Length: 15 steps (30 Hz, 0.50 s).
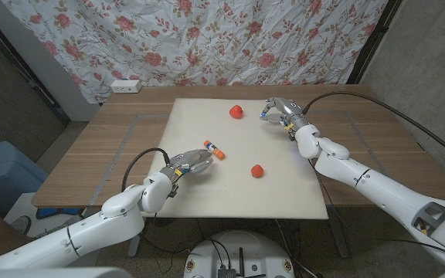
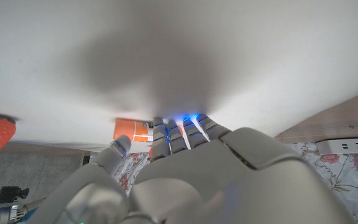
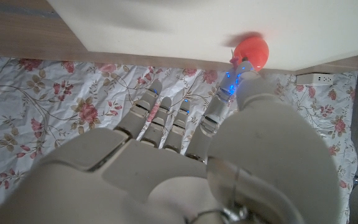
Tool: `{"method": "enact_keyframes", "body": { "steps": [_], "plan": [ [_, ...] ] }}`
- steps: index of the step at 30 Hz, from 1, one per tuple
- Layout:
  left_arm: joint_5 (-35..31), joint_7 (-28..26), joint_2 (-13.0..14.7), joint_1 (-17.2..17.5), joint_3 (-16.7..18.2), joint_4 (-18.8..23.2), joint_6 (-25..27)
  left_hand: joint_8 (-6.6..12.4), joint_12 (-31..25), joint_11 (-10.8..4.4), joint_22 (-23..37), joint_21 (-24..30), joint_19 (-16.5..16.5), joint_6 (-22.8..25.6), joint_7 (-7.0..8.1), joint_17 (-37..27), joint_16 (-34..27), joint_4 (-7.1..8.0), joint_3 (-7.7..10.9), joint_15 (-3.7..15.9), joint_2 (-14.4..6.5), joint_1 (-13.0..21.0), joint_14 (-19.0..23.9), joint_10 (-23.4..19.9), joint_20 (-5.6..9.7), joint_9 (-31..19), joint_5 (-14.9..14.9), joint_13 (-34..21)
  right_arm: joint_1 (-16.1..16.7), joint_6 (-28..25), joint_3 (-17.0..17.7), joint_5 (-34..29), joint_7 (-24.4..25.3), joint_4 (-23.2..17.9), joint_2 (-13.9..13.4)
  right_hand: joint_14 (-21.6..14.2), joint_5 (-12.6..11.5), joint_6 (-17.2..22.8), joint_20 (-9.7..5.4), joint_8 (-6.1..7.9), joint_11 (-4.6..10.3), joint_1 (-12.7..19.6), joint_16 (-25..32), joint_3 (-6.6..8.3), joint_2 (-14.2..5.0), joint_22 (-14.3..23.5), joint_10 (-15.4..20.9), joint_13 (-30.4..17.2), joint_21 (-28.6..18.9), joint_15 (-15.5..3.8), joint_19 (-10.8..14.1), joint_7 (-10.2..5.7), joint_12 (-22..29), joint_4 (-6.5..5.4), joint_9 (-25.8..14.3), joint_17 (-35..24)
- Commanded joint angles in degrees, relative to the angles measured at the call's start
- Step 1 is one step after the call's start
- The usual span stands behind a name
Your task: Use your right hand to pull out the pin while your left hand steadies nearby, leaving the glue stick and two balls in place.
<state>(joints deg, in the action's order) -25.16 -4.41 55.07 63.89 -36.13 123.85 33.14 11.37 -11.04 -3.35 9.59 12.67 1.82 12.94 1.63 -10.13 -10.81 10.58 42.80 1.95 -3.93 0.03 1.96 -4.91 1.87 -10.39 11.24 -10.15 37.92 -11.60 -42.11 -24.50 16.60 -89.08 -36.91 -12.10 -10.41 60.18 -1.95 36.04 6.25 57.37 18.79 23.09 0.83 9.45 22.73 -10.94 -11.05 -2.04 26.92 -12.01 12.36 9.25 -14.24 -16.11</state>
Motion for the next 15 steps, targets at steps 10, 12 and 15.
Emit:
{"method": "enact_keyframes", "body": {
  "steps": [10, 12, 15],
  "plan": [
    [8.89, -9.23, -2.7, 3.67, 6.49, 0.04, -3.09, -0.43, -0.26, -0.12, 0.18, -0.23, 0.93, -0.06, 0.29, 0.01, 0.04, -0.04, 0.72, 0.91, -7.08, 0.56, 0.58, -0.83, 1.31, -0.1, -0.15, -0.02, 1.38, 3.55, 1.88, 4.28, 2.48, 1.82, 0.99, -0.45, -0.2, 1.42, -0.05, -0.09, -0.27, 0.26, 0.4, -0.14, -0.25, 0.2, 0.7, -0.15, -0.16, -3.59, 0.76, -0.69, -0.04, -0.11, 0.02, -0.25],
    [9.73, -9.72, -2.84, 3.68, 6.86, -0.29, -3.73, -0.45, -0.25, -0.1, 0.18, -0.24, 0.96, -0.1, 0.28, 0.01, 0.05, -0.04, 0.74, 0.88, -7.05, 0.56, 0.59, -0.83, 1.31, -0.1, -0.15, -0.02, 1.6, 3.89, 2.35, 5.2, 2.77, 2.0, 1.23, -0.46, -0.19, 1.42, -0.09, -0.11, -0.3, 0.26, 0.4, -0.15, -0.23, 0.21, 0.71, -0.15, -0.14, -3.57, 0.74, -0.69, -0.06, -0.1, 0.05, -0.26],
    [11.17, -11.14, -3.53, 3.97, 7.72, -0.87, -4.48, -0.5, -0.21, -0.09, 0.18, -0.24, 1.14, -0.18, 0.32, 0.01, 0.07, -0.05, 0.78, 0.92, -7.0, 0.56, 0.6, -0.77, 1.29, -0.1, -0.17, -0.02, 1.82, 5.15, 2.99, 6.85, 3.06, 2.69, 1.6, -0.42, -0.18, 1.43, -0.1, -0.15, -0.34, 0.26, 0.4, -0.17, -0.22, 0.21, 0.73, -0.16, -0.15, -3.46, 0.78, -0.69, -0.07, -0.09, 0.08, -0.27]
  ]
}}
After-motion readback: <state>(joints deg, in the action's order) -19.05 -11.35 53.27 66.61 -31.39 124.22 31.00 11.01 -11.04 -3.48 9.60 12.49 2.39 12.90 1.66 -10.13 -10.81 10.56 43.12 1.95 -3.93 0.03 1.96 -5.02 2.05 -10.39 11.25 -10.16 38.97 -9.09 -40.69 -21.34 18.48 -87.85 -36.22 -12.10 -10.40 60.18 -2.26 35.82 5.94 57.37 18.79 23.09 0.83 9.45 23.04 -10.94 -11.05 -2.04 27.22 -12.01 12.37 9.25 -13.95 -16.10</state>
